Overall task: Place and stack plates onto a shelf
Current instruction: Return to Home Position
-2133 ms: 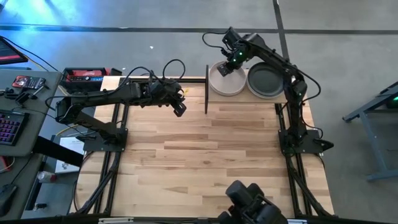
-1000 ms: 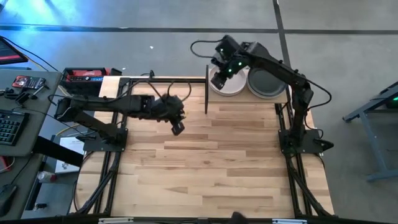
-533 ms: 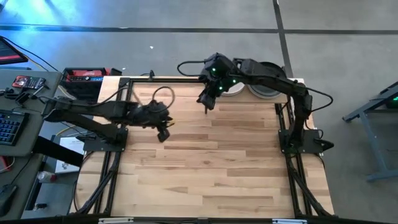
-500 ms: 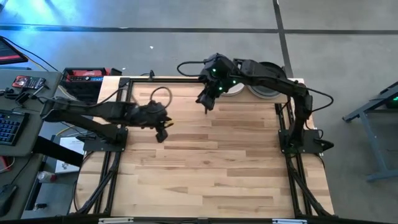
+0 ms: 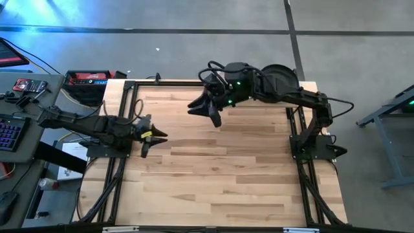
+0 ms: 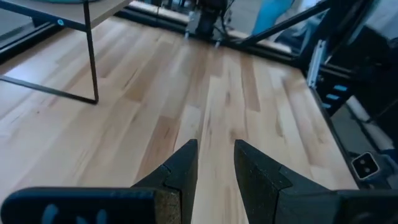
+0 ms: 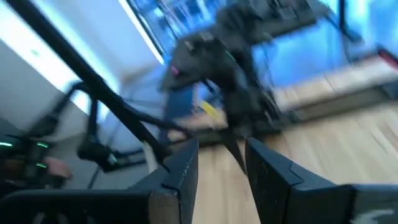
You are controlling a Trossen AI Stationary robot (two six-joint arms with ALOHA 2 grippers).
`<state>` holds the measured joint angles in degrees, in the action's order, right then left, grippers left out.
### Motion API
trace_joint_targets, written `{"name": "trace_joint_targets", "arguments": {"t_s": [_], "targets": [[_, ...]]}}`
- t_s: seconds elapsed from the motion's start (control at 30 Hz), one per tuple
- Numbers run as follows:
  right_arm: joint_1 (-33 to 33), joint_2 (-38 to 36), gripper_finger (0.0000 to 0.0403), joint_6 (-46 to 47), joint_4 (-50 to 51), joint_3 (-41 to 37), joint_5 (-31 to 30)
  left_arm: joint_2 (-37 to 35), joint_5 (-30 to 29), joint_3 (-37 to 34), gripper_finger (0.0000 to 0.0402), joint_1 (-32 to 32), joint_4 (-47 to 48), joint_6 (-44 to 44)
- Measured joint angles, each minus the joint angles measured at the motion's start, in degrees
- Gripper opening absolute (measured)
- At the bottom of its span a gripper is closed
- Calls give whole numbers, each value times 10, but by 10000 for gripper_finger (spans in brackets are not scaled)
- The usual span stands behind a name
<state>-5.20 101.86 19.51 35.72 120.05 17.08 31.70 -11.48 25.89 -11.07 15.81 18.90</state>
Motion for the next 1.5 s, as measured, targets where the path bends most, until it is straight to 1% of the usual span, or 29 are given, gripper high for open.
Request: {"name": "trace_joint_targets", "arguments": {"t_s": [0.23, 0.4, 0.57, 0.63, 0.77, 0.83, 0.9, 1.03, 1.17, 1.37, 1.5], "targets": [[40, -1, 114, 0, -124, 0, 0, -137, 0, -77, 92, -4, -7, -11], [58, -1, 114, -3, -134, 0, -1, -224, -1, -106, 92, -4, -7, -43], [67, -1, 114, 0, -132, 0, -1, -293, -2, -128, 92, -4, -5, -76], [68, -1, 114, 29, -127, 0, -1, -314, -3, -137, 92, -4, -4, -90], [65, -2, 114, 70, -124, 0, -1, -313, -10, -163, 92, -3, -1, -100], [63, -5, 114, 73, -119, 0, -1, -311, -11, -181, 92, -3, -4, -98], [61, -10, 114, 59, -106, 0, -1, -313, -11, -200, 92, -3, -2, -84], [51, -32, 114, 31, -63, 0, -7, -305, -5, -202, 92, -3, -21, -76], [39, -68, 114, -11, 3, 0, -41, -301, -9, -204, 92, -2, -14, -80], [32, -145, 114, -86, 106, 0, -82, -291, -32, -204, 92, -2, -12, -51], [25, -200, 114, -123, 191, -2, -114, -288, -41, -204, 92, -2, -15, -80]]}}
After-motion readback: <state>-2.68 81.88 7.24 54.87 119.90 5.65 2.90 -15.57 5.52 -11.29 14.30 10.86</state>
